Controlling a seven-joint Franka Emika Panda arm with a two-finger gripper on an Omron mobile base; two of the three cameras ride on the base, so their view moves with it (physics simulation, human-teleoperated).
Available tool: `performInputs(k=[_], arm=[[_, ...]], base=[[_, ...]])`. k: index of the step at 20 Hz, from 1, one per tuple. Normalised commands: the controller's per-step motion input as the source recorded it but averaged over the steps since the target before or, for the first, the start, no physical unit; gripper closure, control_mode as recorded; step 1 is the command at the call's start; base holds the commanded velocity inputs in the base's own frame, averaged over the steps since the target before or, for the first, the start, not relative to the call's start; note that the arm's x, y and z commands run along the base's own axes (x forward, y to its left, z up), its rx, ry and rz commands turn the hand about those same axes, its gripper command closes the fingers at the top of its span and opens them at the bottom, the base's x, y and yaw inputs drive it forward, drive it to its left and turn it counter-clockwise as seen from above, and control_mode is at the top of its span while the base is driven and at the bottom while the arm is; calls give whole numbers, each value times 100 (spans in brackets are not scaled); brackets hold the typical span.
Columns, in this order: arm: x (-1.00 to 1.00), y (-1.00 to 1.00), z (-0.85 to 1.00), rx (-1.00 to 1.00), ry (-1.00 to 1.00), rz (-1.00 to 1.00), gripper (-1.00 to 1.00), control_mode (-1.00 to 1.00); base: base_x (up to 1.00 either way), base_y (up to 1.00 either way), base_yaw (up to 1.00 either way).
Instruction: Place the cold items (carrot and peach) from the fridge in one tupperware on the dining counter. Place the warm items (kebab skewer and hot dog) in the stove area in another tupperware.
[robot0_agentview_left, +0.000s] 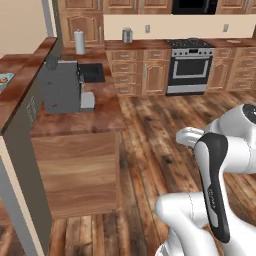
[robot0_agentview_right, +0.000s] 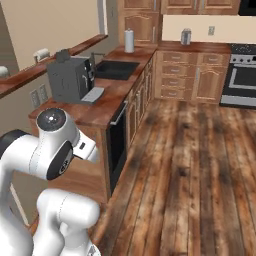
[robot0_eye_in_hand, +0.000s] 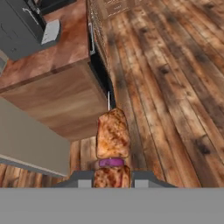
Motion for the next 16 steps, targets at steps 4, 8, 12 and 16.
performInputs(k=[4,8,12,16], arm=[[0,0,0,0,0,0,100,100],[0,0,0,0,0,0,100,100],[0,0,0,0,0,0,100,100],[0,0,0,0,0,0,100,100]], base=[[-51,49,-1],[-39,60,-1],[-38,71,0],[-38,74,0]])
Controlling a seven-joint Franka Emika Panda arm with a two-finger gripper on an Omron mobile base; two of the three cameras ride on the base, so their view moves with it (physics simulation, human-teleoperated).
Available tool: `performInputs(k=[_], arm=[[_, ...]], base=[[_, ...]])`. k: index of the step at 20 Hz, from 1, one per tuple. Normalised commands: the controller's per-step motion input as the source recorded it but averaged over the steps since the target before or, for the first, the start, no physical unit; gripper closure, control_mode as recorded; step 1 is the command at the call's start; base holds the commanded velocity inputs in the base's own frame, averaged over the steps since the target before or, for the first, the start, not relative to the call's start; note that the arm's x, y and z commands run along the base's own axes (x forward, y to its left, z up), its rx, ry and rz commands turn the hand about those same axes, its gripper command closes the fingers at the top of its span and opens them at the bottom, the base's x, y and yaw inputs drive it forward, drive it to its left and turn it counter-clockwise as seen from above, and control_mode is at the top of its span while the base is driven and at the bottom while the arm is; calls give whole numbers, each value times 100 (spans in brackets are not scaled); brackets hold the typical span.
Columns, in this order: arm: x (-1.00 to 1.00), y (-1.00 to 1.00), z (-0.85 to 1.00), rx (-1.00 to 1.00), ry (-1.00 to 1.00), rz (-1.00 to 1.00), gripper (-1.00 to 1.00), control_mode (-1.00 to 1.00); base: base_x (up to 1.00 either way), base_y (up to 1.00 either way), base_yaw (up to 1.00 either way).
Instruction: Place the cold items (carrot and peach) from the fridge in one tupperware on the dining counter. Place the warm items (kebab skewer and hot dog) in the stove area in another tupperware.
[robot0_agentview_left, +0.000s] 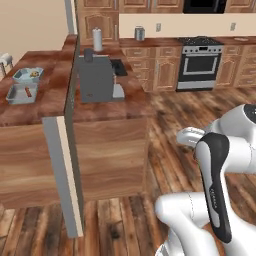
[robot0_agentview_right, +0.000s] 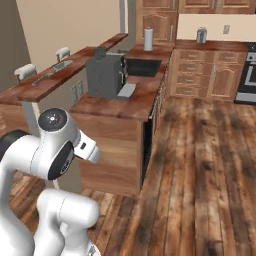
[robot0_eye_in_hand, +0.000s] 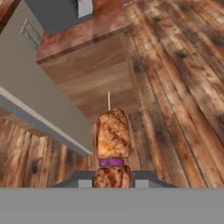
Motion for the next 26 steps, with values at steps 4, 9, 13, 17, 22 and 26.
performInputs(k=[4,9,13,17,22,26], arm=[[0,0,0,0,0,0,100,100],[0,0,0,0,0,0,100,100],[0,0,0,0,0,0,100,100],[0,0,0,0,0,0,100,100],[0,0,0,0,0,0,100,100],[0,0,0,0,0,0,100,100]], base=[[-40,82,0],[-35,85,0],[-15,94,-5],[0,99,-6],[0,99,-7],[4,87,-13]])
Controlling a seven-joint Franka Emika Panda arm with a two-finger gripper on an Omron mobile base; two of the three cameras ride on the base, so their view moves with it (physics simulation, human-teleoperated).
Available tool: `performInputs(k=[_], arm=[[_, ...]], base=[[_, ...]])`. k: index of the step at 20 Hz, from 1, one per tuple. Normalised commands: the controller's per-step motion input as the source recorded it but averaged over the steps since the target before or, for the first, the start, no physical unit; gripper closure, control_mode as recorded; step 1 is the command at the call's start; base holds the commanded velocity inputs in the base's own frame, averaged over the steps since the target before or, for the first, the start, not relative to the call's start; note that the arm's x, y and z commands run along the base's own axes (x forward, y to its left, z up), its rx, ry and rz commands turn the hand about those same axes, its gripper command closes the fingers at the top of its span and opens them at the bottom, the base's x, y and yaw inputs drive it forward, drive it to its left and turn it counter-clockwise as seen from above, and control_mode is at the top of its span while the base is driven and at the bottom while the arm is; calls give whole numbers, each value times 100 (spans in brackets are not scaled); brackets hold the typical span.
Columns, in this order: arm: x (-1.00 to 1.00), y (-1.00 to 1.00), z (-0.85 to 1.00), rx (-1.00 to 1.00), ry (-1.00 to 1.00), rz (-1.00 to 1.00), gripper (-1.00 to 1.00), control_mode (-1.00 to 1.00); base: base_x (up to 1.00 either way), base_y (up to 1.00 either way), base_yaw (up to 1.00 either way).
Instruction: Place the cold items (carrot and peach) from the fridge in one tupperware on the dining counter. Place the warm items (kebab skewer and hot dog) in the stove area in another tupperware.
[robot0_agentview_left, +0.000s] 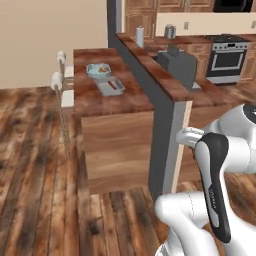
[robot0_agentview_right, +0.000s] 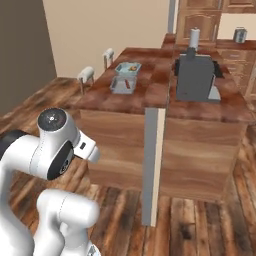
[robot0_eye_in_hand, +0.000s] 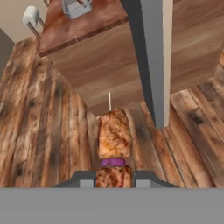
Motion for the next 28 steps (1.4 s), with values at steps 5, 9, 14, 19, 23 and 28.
performInputs(k=[5,9,14,19,23,28], arm=[[0,0,0,0,0,0,100,100],[0,0,0,0,0,0,100,100],[0,0,0,0,0,0,100,100],[0,0,0,0,0,0,100,100],[0,0,0,0,0,0,100,100],[0,0,0,0,0,0,100,100]], base=[[34,89,-27],[46,88,-41],[54,88,-48],[24,82,-54],[2,85,-58],[-1,83,-58]])
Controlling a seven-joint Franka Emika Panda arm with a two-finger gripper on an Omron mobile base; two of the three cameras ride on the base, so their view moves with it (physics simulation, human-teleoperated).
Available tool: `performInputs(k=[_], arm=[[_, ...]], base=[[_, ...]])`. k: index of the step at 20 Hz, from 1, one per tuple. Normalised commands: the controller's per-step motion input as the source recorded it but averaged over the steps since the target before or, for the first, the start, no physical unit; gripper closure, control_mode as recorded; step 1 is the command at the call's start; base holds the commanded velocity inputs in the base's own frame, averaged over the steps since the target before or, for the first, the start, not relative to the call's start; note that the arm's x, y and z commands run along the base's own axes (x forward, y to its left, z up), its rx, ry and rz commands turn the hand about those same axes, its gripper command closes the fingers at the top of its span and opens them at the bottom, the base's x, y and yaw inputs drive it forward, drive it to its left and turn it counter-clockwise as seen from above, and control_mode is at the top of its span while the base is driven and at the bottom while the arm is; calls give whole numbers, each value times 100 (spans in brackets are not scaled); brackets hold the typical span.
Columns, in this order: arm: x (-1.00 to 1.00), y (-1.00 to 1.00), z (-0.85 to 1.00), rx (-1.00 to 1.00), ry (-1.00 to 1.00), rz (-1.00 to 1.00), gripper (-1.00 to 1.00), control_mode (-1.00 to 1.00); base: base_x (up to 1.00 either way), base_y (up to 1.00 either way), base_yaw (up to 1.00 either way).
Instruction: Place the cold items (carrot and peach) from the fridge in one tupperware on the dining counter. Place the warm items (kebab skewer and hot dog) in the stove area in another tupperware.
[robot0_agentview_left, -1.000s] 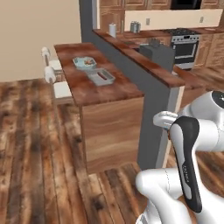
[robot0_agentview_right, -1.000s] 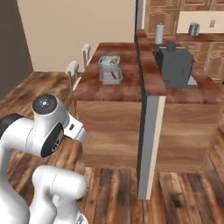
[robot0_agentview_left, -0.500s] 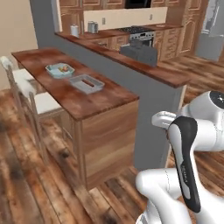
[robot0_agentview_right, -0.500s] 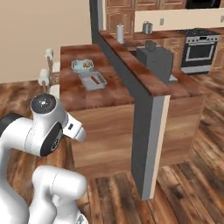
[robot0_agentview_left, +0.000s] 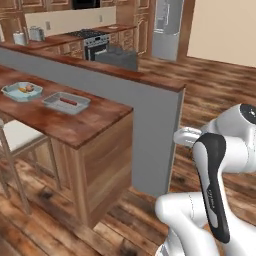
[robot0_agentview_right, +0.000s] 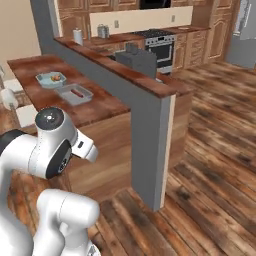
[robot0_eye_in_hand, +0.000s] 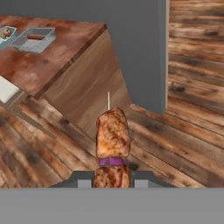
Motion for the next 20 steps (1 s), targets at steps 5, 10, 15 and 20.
performInputs(k=[5,10,15,20], arm=[[0,0,0,0,0,0,100,100],[0,0,0,0,0,0,100,100],[0,0,0,0,0,0,100,100],[0,0,0,0,0,0,100,100]], base=[[-14,88,-56],[-32,87,-52],[-50,76,-40],[-12,88,-29]])
